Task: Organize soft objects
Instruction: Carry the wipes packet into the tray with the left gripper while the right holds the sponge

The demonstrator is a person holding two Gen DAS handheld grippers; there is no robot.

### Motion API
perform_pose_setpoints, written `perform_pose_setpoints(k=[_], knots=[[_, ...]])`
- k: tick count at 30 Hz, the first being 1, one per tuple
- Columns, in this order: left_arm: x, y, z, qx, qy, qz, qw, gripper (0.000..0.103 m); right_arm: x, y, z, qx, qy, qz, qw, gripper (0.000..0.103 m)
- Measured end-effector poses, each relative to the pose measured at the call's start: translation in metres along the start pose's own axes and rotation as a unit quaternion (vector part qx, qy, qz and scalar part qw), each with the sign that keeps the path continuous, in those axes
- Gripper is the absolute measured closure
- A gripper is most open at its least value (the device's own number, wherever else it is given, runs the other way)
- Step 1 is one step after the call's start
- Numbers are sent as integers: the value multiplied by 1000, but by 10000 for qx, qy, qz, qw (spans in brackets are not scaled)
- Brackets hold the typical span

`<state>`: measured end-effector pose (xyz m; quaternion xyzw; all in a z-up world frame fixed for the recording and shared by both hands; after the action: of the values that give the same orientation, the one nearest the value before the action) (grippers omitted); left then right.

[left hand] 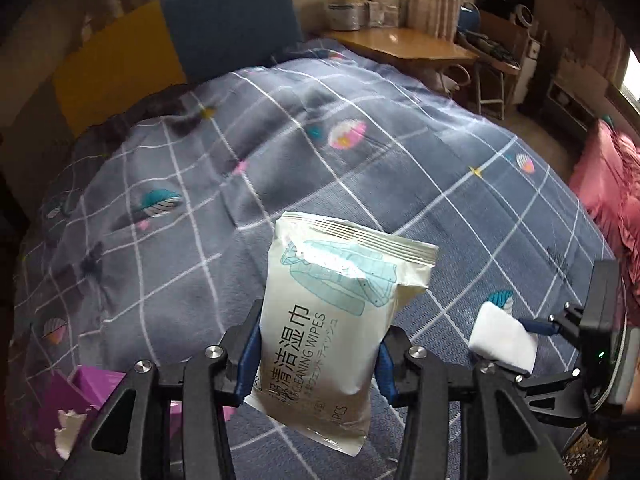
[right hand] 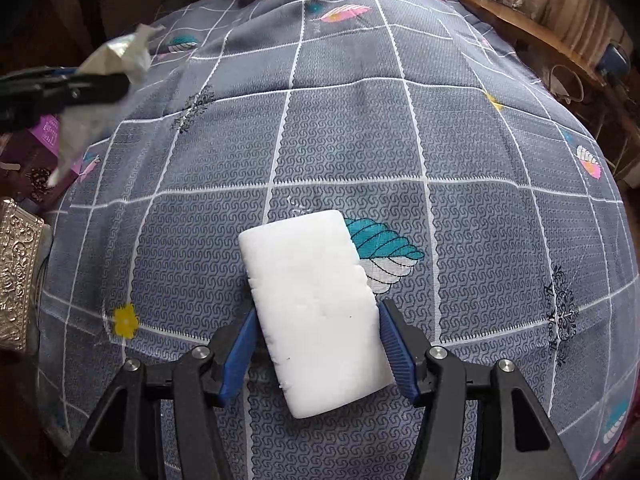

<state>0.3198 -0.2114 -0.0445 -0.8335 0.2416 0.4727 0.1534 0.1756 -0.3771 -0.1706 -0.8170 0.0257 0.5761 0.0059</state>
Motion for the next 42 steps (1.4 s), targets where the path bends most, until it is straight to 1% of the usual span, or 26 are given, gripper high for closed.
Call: perform_pose_setpoints(k=[2,3,6,8,11,13,15,18,21,24,27,29,32,34,35,37,39,40,41,42], knots=[[-24,-26,-9,-291,152,-125,9994,56,4,-5,3,-239,-22,237,9994,42],[-38,-40,-10,-386,240,-256,9986,56,4,-8,4,-343,22,327,9989,42],[-73,-93,-11,-761,459,-633,9940,56,4,-12,5,-342,35,358,9988,42],[-94,-132,0,-1034,527,-915,9890,56,5,-13,5,-363,57,365,9987,42],[-122,-190,32,-1536,573,-1288,9780,56,5,-16,7,-403,90,390,9984,42],[-139,-224,62,-1842,601,-1549,9687,56,5,-16,7,-354,74,370,9987,41],[-153,-250,97,-2167,608,-1653,9602,56,5,-16,8,-317,64,379,9988,40],[-170,-273,149,-2507,712,-1794,9486,56,8,-17,6,-294,30,439,9986,40],[-176,-279,198,-2739,804,-1776,9418,56,9,-17,3,-219,-31,522,9984,41],[-178,-271,244,-2923,908,-1730,9362,56,10,-23,-2,-159,-141,759,9969,42],[-178,-258,279,-2967,978,-1736,9339,56,5,-32,-7,-16,-225,1089,9938,44],[-177,-249,295,-3035,1057,-1676,9320,56,-3,-46,-10,39,-103,1145,9934,44],[-182,-235,318,-3097,1181,-1688,9282,56,-22,-75,-14,59,221,1014,9946,44],[-185,-228,326,-3076,1247,-1701,9279,56,-29,-100,-13,26,347,702,9969,44],[-187,-224,329,-3059,1288,-1745,9270,56,-28,-113,-12,-9,348,532,9980,44],[-191,-217,336,-3017,1355,-1780,9268,56,-21,-131,-6,-94,343,338,9988,44],[-195,-210,341,-2972,1411,-1814,9267,56,-5,-142,2,-65,173,155,9997,44],[-197,-208,343,-2951,1427,-1815,9272,56,8,-140,7,-41,-39,136,9999,43],[-198,-206,345,-2942,1437,-1803,9275,56,9,-143,7,-146,53,284,9995,42],[-199,-205,347,-2938,1446,-1783,9279,56,9,-145,6,-181,63,318,9993,42]])
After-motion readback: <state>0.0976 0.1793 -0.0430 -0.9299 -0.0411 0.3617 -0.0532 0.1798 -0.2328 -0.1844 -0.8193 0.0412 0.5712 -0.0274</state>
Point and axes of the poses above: each gripper's, at about its wrist camera, not at the fingertips, and x roughly the way its jaws point, y to its right, z to its underside, the point moved 7 cm from there along x, roughly the way its jaws point, and after that the axes turned 4 degrees about z, right-handed, at the moved point
